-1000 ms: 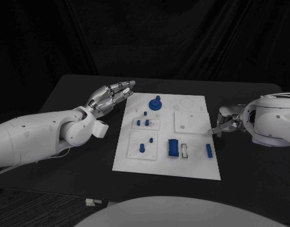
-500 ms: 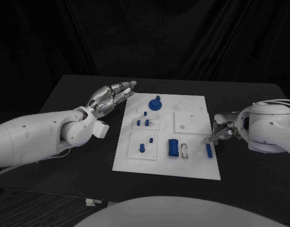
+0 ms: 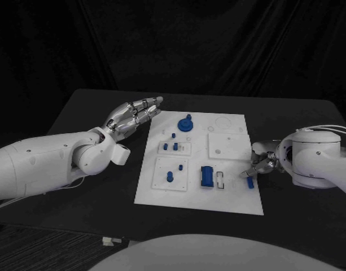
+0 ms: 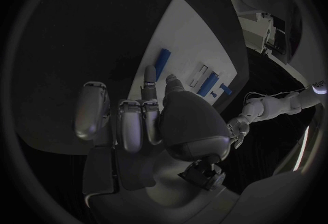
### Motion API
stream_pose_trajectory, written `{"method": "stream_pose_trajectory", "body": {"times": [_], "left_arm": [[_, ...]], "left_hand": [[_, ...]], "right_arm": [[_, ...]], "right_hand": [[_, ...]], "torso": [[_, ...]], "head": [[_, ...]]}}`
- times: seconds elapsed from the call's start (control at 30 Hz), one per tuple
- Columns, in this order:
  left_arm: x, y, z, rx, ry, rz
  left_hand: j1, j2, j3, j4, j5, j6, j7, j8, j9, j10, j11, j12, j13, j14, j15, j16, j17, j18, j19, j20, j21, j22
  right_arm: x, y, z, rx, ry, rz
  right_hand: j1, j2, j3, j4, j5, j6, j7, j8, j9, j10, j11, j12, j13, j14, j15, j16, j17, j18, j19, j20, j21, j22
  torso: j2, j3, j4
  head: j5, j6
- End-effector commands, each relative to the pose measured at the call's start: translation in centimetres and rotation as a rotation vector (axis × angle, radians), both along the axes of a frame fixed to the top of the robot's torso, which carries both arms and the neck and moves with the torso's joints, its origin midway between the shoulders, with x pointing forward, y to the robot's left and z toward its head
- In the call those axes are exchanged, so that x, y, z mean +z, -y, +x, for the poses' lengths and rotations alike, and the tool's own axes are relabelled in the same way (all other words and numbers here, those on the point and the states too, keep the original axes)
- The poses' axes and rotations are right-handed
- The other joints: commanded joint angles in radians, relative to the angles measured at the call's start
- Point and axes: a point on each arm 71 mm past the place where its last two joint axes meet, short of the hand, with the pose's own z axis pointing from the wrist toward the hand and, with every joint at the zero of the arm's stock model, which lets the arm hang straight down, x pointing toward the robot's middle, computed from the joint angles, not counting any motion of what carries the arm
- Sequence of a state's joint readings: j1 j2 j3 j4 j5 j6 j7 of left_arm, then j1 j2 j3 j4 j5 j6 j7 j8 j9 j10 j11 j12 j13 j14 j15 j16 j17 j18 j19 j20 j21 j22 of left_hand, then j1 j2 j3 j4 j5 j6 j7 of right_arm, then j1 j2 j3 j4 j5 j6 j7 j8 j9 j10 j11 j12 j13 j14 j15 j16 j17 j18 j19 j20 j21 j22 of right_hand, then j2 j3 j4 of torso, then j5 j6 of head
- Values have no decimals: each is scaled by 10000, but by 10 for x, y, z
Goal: Assemble the parts on the task board
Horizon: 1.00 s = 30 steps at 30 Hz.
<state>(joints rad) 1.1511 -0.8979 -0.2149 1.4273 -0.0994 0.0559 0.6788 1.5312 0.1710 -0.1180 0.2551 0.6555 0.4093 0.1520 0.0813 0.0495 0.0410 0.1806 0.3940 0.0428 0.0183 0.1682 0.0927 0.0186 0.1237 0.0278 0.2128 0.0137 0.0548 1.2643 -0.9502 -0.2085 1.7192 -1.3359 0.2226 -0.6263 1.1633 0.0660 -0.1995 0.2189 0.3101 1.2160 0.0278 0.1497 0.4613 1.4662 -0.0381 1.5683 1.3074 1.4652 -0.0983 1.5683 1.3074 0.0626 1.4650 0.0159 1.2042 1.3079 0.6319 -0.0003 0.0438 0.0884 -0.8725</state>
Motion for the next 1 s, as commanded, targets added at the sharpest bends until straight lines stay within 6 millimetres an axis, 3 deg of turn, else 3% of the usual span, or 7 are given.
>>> {"method": "stream_pose_trajectory", "body": {"times": [0.03, 0.47, 0.7, 0.73, 0.87, 0.9, 1.0], "left_arm": [[7, 1, -2, -5, 793, -687], [7, 0, -2, -15, 769, -681], [7, 1, -2, -45, 755, -691], [7, 1, -2, -46, 753, -691], [7, 0, -1, -42, 748, -685], [7, 0, -2, -40, 746, -684], [7, 0, -2, -35, 740, -678]], "left_hand": [[120, 17, 63, 17, 56, 82, 337, 35, 9, 10, -67, 34, 9, 28, 31, 51, 9, -72, 0, 49, 54, 15], [120, 17, 63, 17, 56, 82, 337, 35, 9, 10, -67, 34, 9, 28, 31, 51, 9, -72, 0, 49, 54, 15], [130, 10, 77, 8, 57, 74, 345, 41, 6, 12, -51, 44, 10, 29, 35, 59, 10, -71, 0, 53, 54, 15], [130, 10, 77, 8, 57, 74, 345, 41, 6, 12, -51, 44, 10, 29, 35, 59, 10, -71, 0, 53, 54, 15], [135, 10, 84, 4, 58, 49, 342, 37, 2, 13, -41, 47, 10, 29, 39, 61, 10, -71, 2, 55, 54, 17], [135, 10, 84, 4, 58, 49, 342, 37, 2, 13, -41, 47, 10, 29, 39, 61, 10, -71, 2, 55, 54, 17], [135, 10, 84, 4, 58, 49, 342, 37, 2, 13, -41, 47, 10, 29, 39, 61, 10, -71, 2, 55, 54, 17]], "right_arm": [[-5, 3, -2, -44, -248, -342], [-17, -2, -8, -186, -353, -54], [-18, -4, -8, -735, -298, 684], [-18, -4, -8, -870, -314, 851], [-18, -3, -9, -1530, -466, 1600], [-18, -3, -9, -1696, -520, 1774], [-18, -1, -11, -2401, -811, 2467]], "right_hand": [[186, -5, 46, -122, 176, -107, -17, -57, 24, 1046, -53, 25, 2634, 1056, -22, 25, 2634, 102, 43, -60, -64, 1648], [867, -89, 508, -829, 1185, -1065, 309, -686, -186, 1046, 222, 25, 2634, 1056, 191, 25, 2634, 126, 1, 100, -313, 1599], [1530, -220, 1099, -1584, 2966, -1315, 370, -570, -95, 1046, 282, 25, 2634, 1056, 249, 25, 2634, 153, -30, 173, -450, 1577], [1834, -225, 1356, -1880, 3314, -1307, 351, -477, -28, 1046, 261, 25, 2634, 1056, 228, 25, 2634, 159, -34, 166, -468, 1576], [2134, -386, 2466, -2615, 3159, -1335, 459, -181, 188, 1046, 340, 25, 2634, 1056, 259, 25, 2634, 165, -44, 144, -482, 1586], [1712, -603, 3443, -2926, 3126, -1442, 473, 19, 338, 1046, 331, 25, 2634, 1056, 293, 25, 2634, 153, -44, 211, -479, 1593], [826, -861, 4800, -3237, 3179, -1503, 420, 345, 531, 1046, 272, 25, 2634, 1056, 281, 25, 2634, 153, -19, 201, -435, 1600]], "torso": [[-4, -2, -3], [-2, 0, 1], [-9, 0, -4], [-7, 0, -4], [4, -2, 2], [6, -3, 4], [2, -2, -1]], "head": [[35, -2], [59, -2], [90, -2], [90, -2], [99, -2], [103, -2], [134, -2]]}}
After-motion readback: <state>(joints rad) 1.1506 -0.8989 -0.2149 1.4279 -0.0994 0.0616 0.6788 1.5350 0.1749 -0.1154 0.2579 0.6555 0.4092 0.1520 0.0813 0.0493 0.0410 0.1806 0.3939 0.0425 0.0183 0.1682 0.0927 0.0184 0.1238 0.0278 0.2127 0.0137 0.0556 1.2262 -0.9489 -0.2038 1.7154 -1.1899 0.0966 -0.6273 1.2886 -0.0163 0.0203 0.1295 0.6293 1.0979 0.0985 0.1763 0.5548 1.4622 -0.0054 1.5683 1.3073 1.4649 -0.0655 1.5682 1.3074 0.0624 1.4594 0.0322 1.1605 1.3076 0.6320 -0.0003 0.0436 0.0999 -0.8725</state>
